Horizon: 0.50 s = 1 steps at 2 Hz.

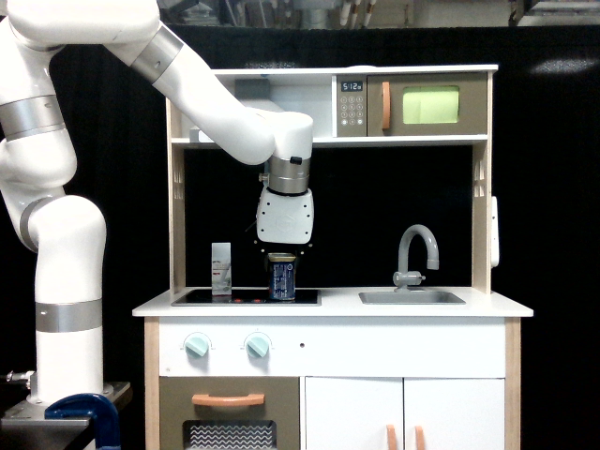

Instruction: Put the canned spam into the sink

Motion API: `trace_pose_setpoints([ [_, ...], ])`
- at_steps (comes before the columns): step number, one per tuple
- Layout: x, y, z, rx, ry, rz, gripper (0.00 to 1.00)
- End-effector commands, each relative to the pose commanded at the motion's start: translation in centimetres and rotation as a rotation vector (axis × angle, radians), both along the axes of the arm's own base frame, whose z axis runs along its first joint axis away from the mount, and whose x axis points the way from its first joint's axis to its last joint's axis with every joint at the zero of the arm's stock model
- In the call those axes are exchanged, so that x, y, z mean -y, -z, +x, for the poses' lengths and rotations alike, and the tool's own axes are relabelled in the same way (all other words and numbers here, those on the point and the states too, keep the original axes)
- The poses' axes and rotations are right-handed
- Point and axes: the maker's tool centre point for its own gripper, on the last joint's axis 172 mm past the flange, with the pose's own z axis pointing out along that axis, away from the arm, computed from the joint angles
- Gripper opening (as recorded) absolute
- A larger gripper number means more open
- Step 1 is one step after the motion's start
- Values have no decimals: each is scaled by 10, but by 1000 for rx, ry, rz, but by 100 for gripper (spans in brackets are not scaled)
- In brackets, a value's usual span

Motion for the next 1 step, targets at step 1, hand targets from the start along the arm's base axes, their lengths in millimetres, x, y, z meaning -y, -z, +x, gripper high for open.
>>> trace_pose_setpoints([
  [1, 41, -12, 92, 0, 0, 0, 0],
])
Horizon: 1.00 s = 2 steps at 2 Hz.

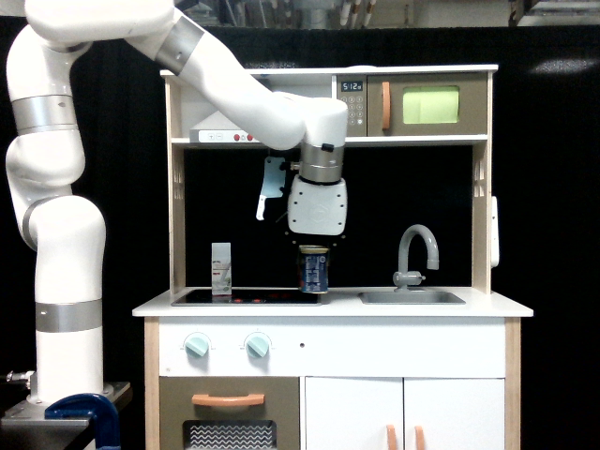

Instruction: Put the canned spam into the sink

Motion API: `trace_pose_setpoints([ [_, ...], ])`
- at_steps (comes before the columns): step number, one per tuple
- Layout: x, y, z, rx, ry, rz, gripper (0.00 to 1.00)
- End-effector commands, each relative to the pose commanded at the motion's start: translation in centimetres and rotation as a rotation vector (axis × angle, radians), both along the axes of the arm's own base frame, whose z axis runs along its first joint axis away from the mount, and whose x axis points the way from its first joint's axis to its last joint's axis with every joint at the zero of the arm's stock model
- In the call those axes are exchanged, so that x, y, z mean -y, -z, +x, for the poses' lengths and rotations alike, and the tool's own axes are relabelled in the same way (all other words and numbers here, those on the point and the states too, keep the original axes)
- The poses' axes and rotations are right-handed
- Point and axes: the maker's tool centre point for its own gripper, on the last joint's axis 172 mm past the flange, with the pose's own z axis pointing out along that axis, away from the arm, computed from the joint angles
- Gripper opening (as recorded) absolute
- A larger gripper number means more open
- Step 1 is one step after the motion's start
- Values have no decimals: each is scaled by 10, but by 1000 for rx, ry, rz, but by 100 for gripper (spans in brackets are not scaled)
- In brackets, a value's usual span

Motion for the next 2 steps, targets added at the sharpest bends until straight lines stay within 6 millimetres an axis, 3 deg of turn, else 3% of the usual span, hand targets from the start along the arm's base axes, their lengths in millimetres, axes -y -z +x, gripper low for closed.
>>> trace_pose_setpoints([
  [1, -13, 5, 80, 0, 0, 0, 0],
  [2, -32, 10, 108, 0, 0, 0, 0],
])
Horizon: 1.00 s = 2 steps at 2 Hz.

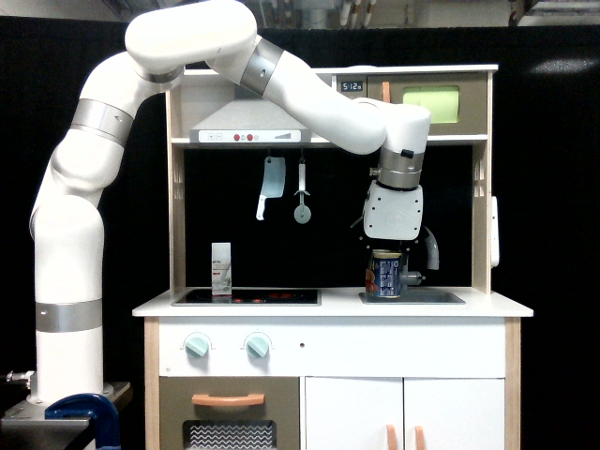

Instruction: Put the canned spam into the sink

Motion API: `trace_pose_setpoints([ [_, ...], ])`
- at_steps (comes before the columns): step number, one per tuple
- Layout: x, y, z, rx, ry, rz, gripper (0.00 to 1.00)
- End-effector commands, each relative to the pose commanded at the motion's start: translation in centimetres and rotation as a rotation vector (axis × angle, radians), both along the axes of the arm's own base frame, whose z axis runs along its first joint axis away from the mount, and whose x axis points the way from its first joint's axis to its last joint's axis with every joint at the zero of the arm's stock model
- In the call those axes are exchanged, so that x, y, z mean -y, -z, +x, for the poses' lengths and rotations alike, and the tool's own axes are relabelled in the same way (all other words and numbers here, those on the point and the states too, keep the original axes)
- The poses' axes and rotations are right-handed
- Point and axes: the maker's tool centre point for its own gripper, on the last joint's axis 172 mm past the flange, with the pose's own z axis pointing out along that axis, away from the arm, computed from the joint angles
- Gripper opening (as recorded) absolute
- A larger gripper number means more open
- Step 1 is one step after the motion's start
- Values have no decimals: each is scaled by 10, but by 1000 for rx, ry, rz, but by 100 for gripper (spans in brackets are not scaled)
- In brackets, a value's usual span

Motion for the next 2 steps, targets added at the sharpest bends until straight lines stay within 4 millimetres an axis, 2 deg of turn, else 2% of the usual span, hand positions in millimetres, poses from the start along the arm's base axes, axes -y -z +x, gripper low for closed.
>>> trace_pose_setpoints([
  [1, -21, 6, 3, 0, 0, 0, 100],
  [2, -20, 8, -13, 0, 0, 0, 100],
])
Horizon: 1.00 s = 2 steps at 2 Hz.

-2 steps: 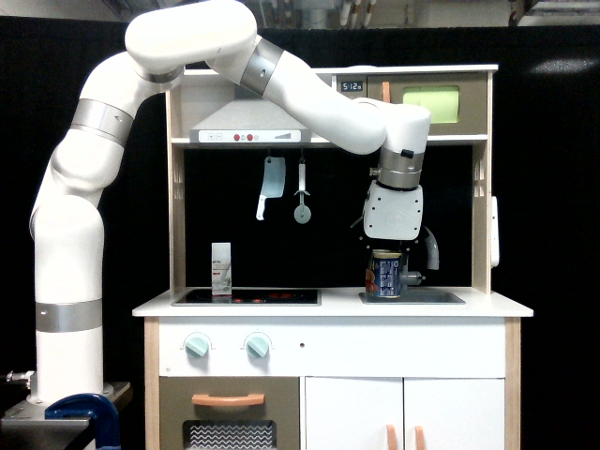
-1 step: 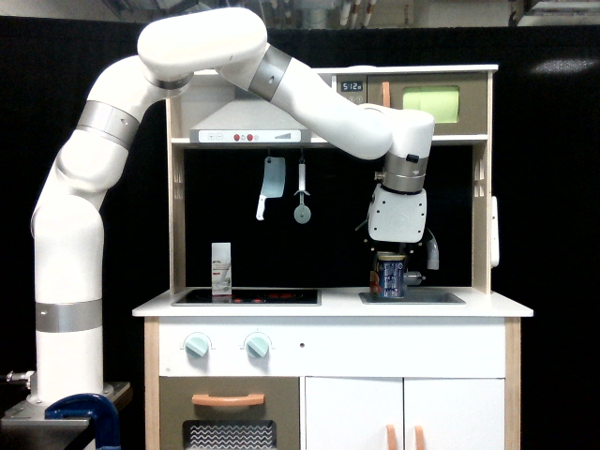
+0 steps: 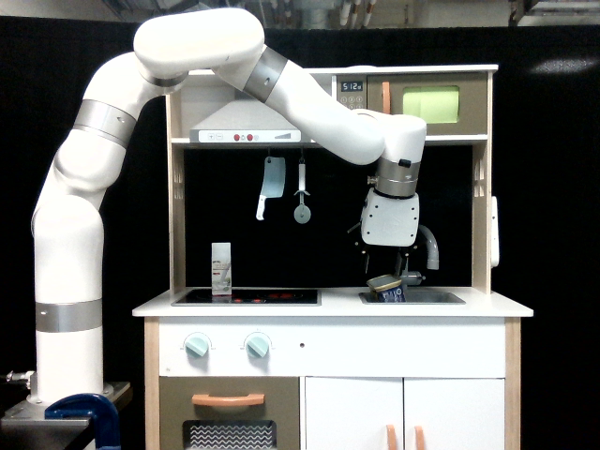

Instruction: Put the canned spam into the sink

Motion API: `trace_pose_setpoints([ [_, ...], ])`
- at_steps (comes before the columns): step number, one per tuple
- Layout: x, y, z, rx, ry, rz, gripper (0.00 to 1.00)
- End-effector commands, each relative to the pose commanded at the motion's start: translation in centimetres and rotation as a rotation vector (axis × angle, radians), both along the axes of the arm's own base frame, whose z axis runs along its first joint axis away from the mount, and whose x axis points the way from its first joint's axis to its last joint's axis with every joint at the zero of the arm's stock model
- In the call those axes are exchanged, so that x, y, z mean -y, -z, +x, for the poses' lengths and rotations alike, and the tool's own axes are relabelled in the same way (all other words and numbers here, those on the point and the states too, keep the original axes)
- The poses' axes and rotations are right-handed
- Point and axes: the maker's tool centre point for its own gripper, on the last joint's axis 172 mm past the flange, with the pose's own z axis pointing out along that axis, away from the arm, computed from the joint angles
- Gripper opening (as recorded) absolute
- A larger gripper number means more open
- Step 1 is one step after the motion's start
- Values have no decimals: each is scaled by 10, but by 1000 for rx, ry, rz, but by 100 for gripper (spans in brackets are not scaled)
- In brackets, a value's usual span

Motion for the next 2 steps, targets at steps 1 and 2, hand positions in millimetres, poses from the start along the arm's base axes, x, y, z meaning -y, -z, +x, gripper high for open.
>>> trace_pose_setpoints([
  [1, 49, -32, -73, 0, 0, 0, 100],
  [2, 88, -40, -115, 0, 0, 0, 100],
])
